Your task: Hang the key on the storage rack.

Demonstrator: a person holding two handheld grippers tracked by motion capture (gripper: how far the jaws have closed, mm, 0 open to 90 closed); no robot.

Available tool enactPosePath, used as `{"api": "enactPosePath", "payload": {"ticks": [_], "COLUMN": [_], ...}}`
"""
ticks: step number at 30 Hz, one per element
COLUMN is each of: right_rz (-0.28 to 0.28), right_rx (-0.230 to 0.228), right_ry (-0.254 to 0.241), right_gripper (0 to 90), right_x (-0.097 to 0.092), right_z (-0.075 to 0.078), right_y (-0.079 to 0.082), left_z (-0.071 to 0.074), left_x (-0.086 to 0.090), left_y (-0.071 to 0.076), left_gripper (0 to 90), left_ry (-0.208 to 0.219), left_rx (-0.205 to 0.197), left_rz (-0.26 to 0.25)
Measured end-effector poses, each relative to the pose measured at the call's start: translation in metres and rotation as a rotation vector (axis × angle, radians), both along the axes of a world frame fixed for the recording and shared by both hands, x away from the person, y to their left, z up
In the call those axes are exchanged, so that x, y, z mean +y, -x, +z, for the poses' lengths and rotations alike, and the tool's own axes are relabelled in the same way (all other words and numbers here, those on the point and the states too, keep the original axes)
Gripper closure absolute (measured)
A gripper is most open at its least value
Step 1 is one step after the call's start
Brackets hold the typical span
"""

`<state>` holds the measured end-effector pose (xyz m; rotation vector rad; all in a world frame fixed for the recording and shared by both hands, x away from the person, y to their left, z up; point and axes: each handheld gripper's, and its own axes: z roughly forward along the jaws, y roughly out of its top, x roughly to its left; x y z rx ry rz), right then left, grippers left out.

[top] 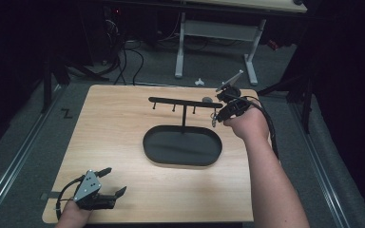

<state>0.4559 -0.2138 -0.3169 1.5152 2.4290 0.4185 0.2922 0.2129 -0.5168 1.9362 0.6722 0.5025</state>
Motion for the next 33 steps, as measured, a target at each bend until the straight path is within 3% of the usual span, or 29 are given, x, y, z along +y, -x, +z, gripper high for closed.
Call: {"api": "enactPosePath", "payload": {"ticks": [10,16,33], "right_rz": [0.019,0.018,-0.047], "right_rx": [0.018,0.029,0.028], "right_ry": [-0.007,-0.018,-0.015], "right_gripper": [72.3,64.3,43.2], "right_x": [0.005,0.008,-0.004], "right_z": [-0.007,-0.016,-0.05], "right_y": [0.003,0.004,0.015], "left_z": [0.0,0.0,-0.001], "left_x": [0.001,0.0,-0.001], "left_y": [0.0,0.0,0.0], "left_gripper": [15.2,15.2,15.2], "left_ry": [0.0,-0.002,-0.006], "left_rx": [0.001,0.003,0.007], "left_rz": [0.003,-0.002,-0.004]}}
